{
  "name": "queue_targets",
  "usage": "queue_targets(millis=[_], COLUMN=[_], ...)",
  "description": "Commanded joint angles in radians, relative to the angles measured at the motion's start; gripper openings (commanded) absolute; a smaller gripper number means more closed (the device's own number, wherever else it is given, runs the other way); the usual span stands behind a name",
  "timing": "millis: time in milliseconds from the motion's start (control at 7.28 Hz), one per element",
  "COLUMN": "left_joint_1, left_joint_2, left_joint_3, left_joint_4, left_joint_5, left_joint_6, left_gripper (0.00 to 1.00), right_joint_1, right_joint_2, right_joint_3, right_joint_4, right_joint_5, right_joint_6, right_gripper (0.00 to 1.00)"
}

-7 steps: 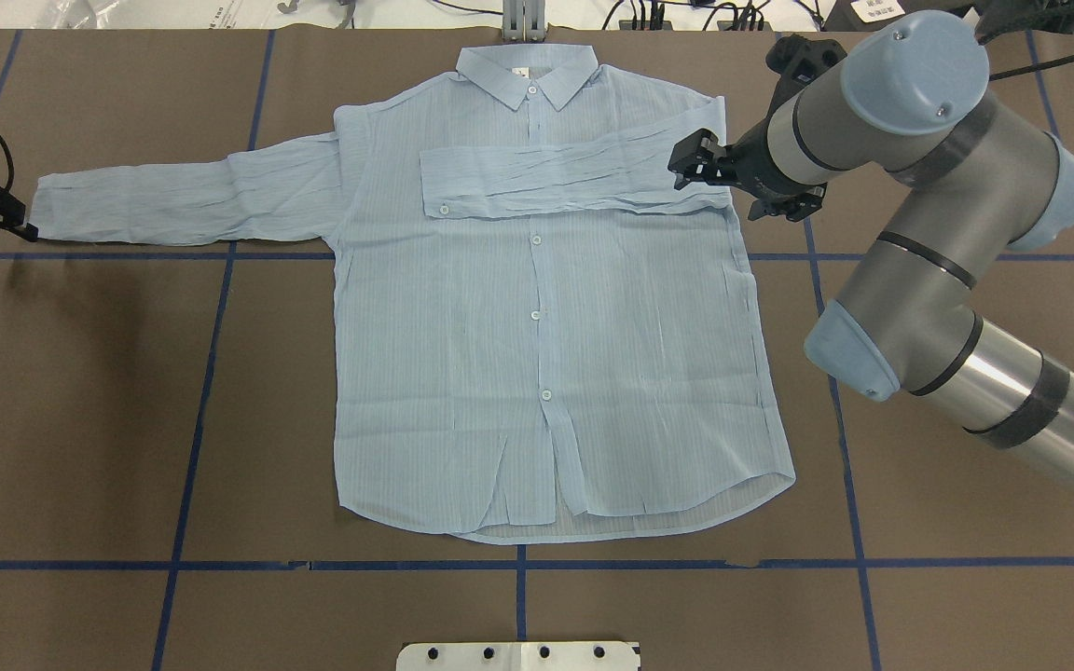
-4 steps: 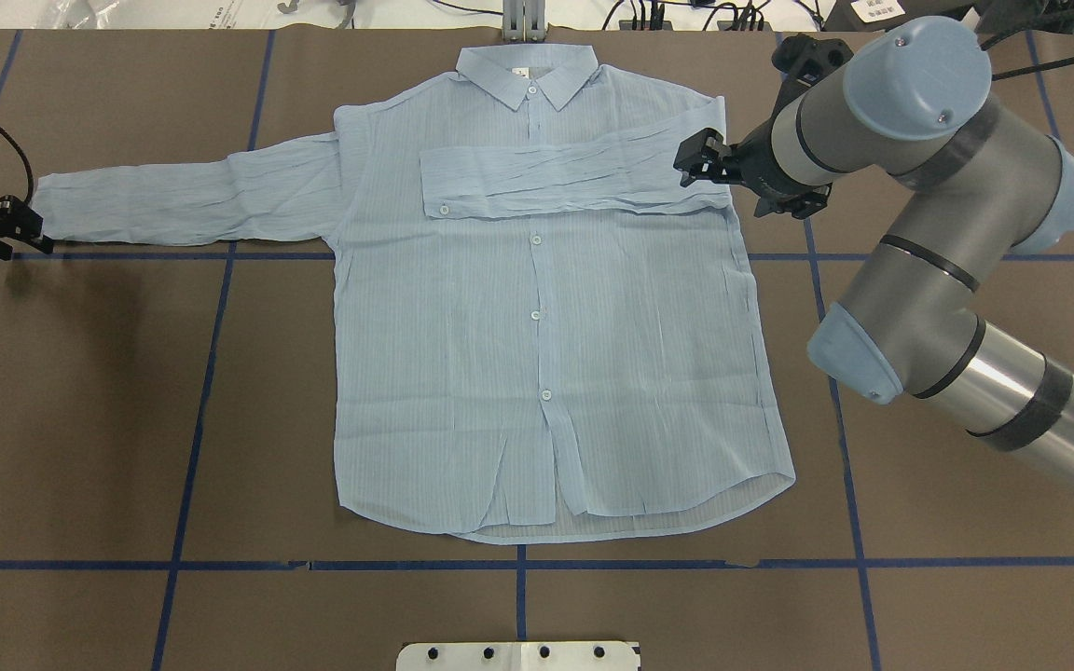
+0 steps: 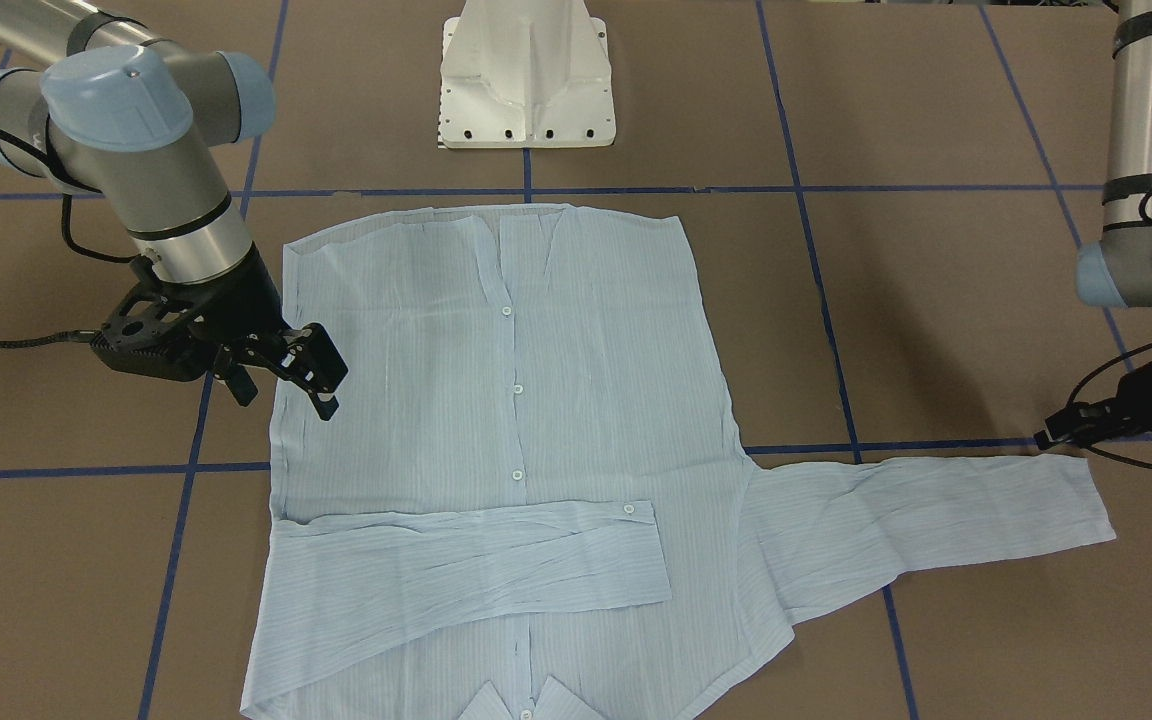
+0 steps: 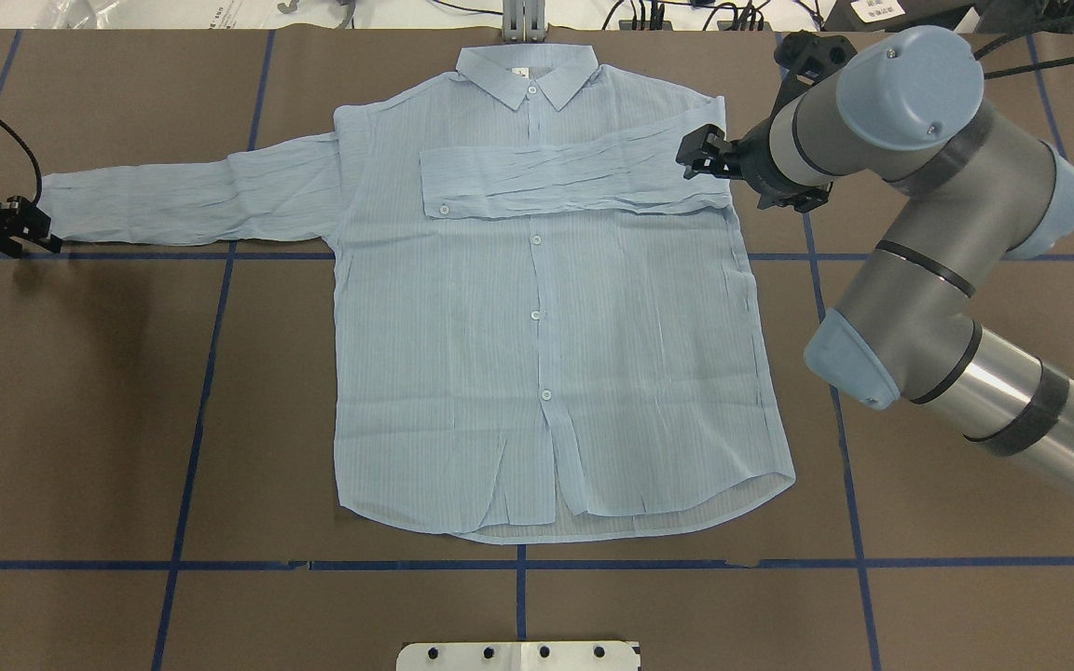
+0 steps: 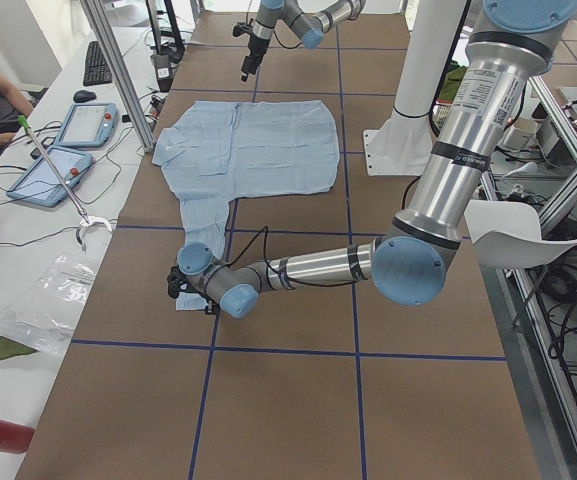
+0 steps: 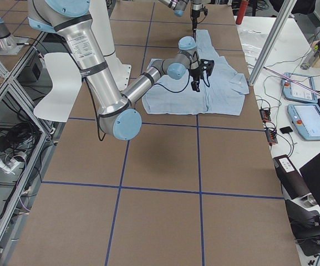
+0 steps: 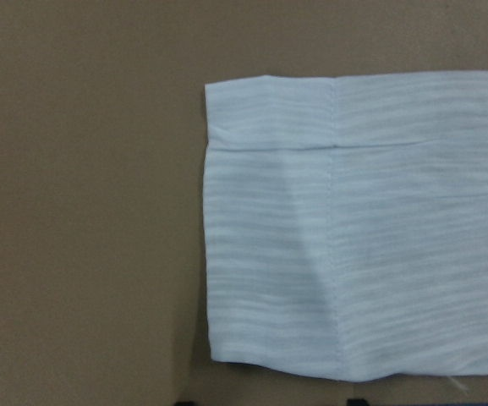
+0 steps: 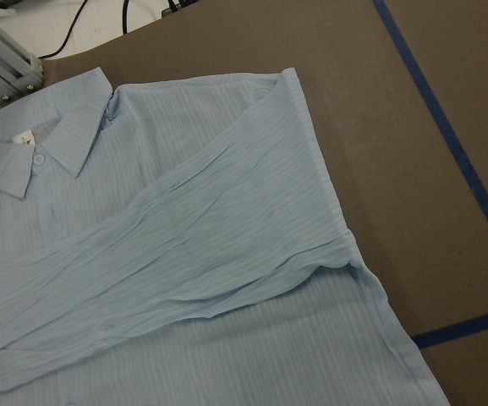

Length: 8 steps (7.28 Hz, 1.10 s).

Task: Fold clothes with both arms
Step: 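Lower the left gripper onto the cuff of the other sleeve and grasp it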

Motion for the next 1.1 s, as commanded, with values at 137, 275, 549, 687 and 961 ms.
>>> queue_targets(millis=[137,275,549,687,961], left_joint_1=[-0.039,-0.035,-0.033,-0.033,-0.024], left_joint_2=[0.003,-0.004,-0.025,-0.030,-0.037], left_joint_3=[-0.027,-0.016,0.021,0.030,0.036], left_joint_4=[0.002,0.011,0.007,0.004,-0.018], left_joint_5=[0.002,0.040,0.111,0.111,0.111], left_joint_6=[0.003,-0.008,-0.016,-0.016,-0.072], left_gripper=[0.65,0.65,0.65,0.65,0.65], right_joint_1=[-0.027,-0.030,-0.031,-0.031,-0.035], right_joint_2=[0.000,0.000,0.000,0.000,-0.001], right_joint_3=[0.004,0.004,0.004,0.004,0.002], right_joint_4=[0.000,0.000,0.000,0.000,0.000], right_joint_5=[-0.036,-0.041,-0.041,-0.041,-0.041], right_joint_6=[0.010,0.012,0.012,0.012,0.012], right_gripper=[1.00,1.00,1.00,1.00,1.00])
